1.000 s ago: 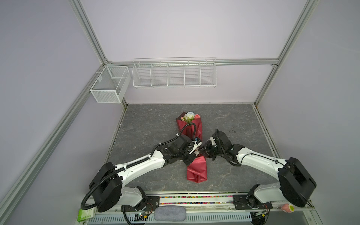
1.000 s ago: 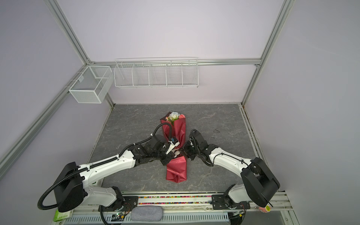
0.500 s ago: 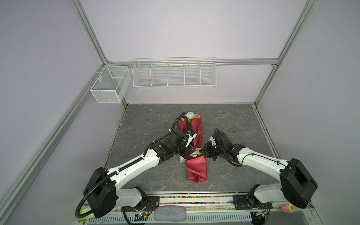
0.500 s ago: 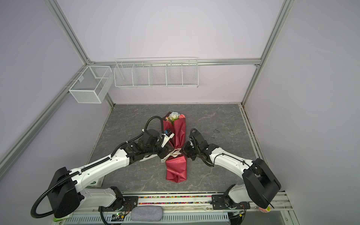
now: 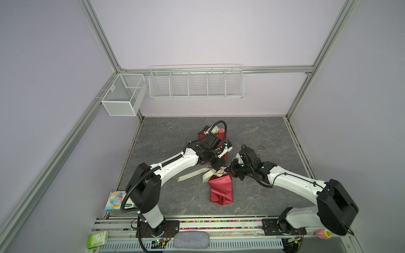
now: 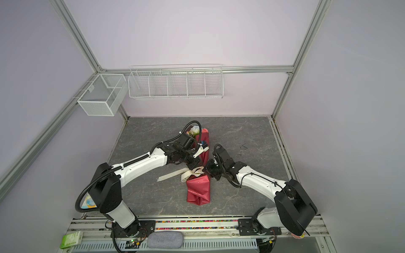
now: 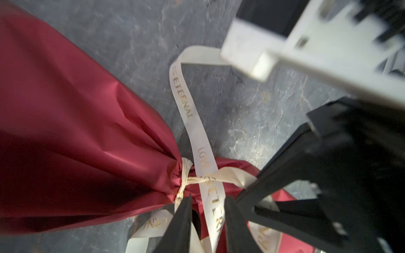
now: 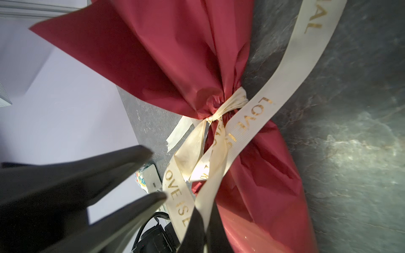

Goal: Tie the bouquet of fake flowers

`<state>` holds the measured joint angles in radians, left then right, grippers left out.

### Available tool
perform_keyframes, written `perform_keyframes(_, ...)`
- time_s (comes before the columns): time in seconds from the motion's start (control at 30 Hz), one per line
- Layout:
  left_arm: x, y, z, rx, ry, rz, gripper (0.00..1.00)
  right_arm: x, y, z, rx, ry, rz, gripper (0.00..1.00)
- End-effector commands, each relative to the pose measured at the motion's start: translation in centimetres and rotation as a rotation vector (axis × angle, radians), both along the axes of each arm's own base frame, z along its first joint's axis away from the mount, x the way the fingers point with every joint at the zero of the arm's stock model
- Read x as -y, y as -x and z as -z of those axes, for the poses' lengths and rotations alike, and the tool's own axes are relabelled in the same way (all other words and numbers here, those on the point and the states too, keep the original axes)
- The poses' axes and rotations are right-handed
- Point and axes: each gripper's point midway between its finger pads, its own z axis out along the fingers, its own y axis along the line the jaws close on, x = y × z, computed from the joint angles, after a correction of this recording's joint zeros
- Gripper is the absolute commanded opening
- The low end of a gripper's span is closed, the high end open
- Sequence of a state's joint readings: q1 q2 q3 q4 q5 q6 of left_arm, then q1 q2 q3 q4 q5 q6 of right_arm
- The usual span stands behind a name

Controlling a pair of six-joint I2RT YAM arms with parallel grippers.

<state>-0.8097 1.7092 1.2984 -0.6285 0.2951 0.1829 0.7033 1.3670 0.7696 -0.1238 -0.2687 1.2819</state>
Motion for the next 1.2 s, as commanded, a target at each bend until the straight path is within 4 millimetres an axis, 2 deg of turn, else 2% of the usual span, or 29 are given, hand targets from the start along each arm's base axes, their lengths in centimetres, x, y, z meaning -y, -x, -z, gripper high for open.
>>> perform_keyframes(0.0, -0.6, 1.8, 0.6, -0.074, -0.044, 0.059, 0.29, -0.1, -0.1, -1.2, 0.025, -0.004, 0.004, 0.06)
perform_keyframes(0.13, -0.6, 2.1, 1.8, -0.114, -0.074, 0.078, 0.30, -0.1, 0.0, -1.1, 0.024, -0.001, 0.000, 0.07)
perform_keyframes(0.37, -0.2, 2.4, 2.4, -0.161, -0.096, 0.114, 0.34, -0.1, -0.1, -1.1, 0.023, -0.001, 0.001, 0.06)
perform_keyframes(0.6, -0.6, 2.1, 3.4, -0.169, -0.155, 0.117, 0.34, -0.1, 0.0, -0.9, 0.018, 0.004, -0.003, 0.06)
perform_keyframes(0.83, -0.6, 1.9, 2.9, -0.123, -0.136, 0.125, 0.09, 0.2, 0.0, -0.7, 0.022, 0.013, 0.005, 0.06)
perform_keyframes(0.97, -0.6, 2.0, 2.7, -0.120, -0.132, 0.126, 0.00, 0.3, 0.1, -0.6, 0.018, 0.020, 0.007, 0.06)
perform_keyframes(1.17, -0.9, 1.9, 2.4, -0.107, -0.135, 0.114, 0.00, 0.4, 0.3, -0.4, 0.011, 0.025, 0.003, 0.06)
